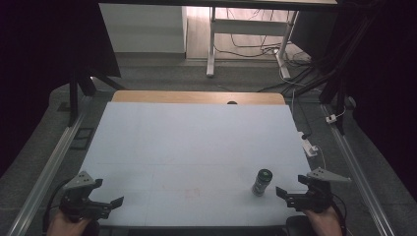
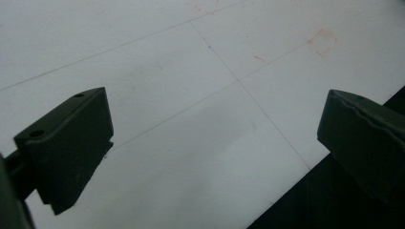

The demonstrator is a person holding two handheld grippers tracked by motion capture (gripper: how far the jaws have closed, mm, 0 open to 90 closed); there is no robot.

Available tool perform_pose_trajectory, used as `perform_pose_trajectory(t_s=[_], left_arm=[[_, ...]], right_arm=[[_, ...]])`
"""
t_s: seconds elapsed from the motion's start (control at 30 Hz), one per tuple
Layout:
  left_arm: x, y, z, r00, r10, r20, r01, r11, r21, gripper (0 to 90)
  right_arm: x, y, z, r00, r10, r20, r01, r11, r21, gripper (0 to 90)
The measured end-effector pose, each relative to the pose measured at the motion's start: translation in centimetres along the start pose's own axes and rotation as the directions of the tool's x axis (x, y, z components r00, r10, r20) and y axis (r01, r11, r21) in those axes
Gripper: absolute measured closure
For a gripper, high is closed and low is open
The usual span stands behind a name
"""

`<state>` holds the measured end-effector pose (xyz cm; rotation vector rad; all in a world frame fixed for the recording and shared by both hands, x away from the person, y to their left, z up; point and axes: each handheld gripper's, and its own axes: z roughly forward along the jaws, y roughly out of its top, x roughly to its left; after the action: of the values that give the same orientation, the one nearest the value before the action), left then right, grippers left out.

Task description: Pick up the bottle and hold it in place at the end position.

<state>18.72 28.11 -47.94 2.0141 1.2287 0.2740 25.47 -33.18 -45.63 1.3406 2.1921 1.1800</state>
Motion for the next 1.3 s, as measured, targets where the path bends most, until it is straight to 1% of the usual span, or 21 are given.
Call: perform_pose_trajectory(t_s=[0.13, 0.27, 0.33, 0.43, 0.53, 0.6, 0.67, 0.77, 0.83, 0.97, 1.0, 1.07, 1.13, 1.2, 1.23, 1.3], left_arm=[[-0.1, 0.0, -0.1, 0.9999, 0.013, 0.003, -0.013, 0.9999, 0.001, 0.1], [-0.2, 0.0, 0.0, 0.9998, 0.02, 0.001, -0.02, 0.9998, 0.005, 0.1], [-0.2, 0.0, 0.0, 0.9998, 0.022, 0.001, -0.022, 0.9997, 0.006, 0.1], [-0.1, 0.0, 0.0, 0.9999, 0.014, 0.009, -0.014, 0.9999, 0.003, 0.1], [0.0, 0.0, -0.1, 0.9999, 0.008, 0.015, -0.008, 1.0, 0.002, 0.1], [-0.1, 0.0, -0.1, 0.9999, 0.01, 0.014, -0.01, 0.9999, 0.001, 0.1], [-0.1, 0.0, 0.0, 0.9999, 0.012, 0.012, -0.012, 0.9999, 0.002, 0.1], [-0.1, 0.0, 0.0, 0.9998, 0.013, 0.012, -0.013, 0.9999, 0.002, 0.1], [-0.1, 0.0, 0.0, 0.9998, 0.012, 0.013, -0.012, 0.9999, 0.001, 0.1], [-0.1, 0.0, -0.1, 0.9999, 0.008, 0.014, -0.008, 1.0, 0.003, 0.1], [-0.1, -0.1, -0.1, 0.9999, 0.006, 0.014, -0.006, 1.0, -0.001, 0.1], [0.0, -0.1, -0.1, 0.9999, 0.003, 0.016, -0.003, 1.0, 0.0, 0.1], [0.0, -0.1, -0.1, 0.9999, 0.004, 0.015, -0.004, 1.0, 0.0, 0.1], [-0.1, -0.1, -0.1, 0.9999, 0.005, 0.013, -0.005, 1.0, 0.002, 0.1], [-0.1, -0.1, -0.1, 0.9999, 0.006, 0.013, -0.006, 1.0, 0.002, 0.1], [-0.1, -0.1, -0.1, 0.9999, 0.005, 0.013, -0.005, 1.0, 0.004, 0.1]], right_arm=[[0.0, 0.0, 0.1, 1.0, -0.005, -0.007, 0.005, 1.0, 0.003, 0.0], [0.2, 0.0, 0.1, 0.9995, -0.003, -0.032, 0.003, 1.0, 0.016, 0.0], [0.3, 0.0, 0.1, 0.9996, -0.006, -0.028, 0.006, 1.0, 0.017, 0.0], [0.3, 0.1, 0.1, 0.9996, -0.003, -0.029, 0.003, 1.0, 0.018, 0.0], [0.3, 0.1, 0.2, 0.9995, -0.011, -0.028, 0.011, 1.0, 0.023, 0.0], [0.5, 0.1, 0.2, 0.9995, -0.024, -0.018, 0.025, 0.999, 0.028, 0.0], [0.5, 0.1, 0.2, 0.9996, -0.025, -0.014, 0.026, 0.999, 0.029, 0.0], [0.7, 0.1, 0.3, 0.9995, -0.03, 0.006, 0.029, 0.999, 0.041, 0.0], [0.7, 0.1, 0.3, 0.9996, -0.029, 0.003, 0.028, 0.999, 0.043, 0.0], [0.8, 0.1, 0.3, 0.9989, -0.046, -0.002, 0.046, 0.998, 0.045, 0.0], [0.8, 0.1, 0.4, 0.9988, -0.048, -0.005, 0.048, 0.998, 0.047, 0.0], [1.0, 0.3, 0.4, 0.9975, -0.064, -0.031, 0.065, 0.997, 0.051, 0.0], [1.2, 0.3, 0.6, 0.9962, -0.075, -0.043, 0.078, 0.996, 0.054, 0.0], [1.2, 0.3, 0.6, 0.9957, -0.08, -0.047, 0.082, 0.995, 0.057, 0.0], [1.2, 0.4, 0.7, 0.9944, -0.089, -0.057, 0.092, 0.994, 0.051, 0.0], [1.2, 0.4, 0.7, 0.9941, -0.089, -0.061, 0.092, 0.995, 0.048, 0.0]])
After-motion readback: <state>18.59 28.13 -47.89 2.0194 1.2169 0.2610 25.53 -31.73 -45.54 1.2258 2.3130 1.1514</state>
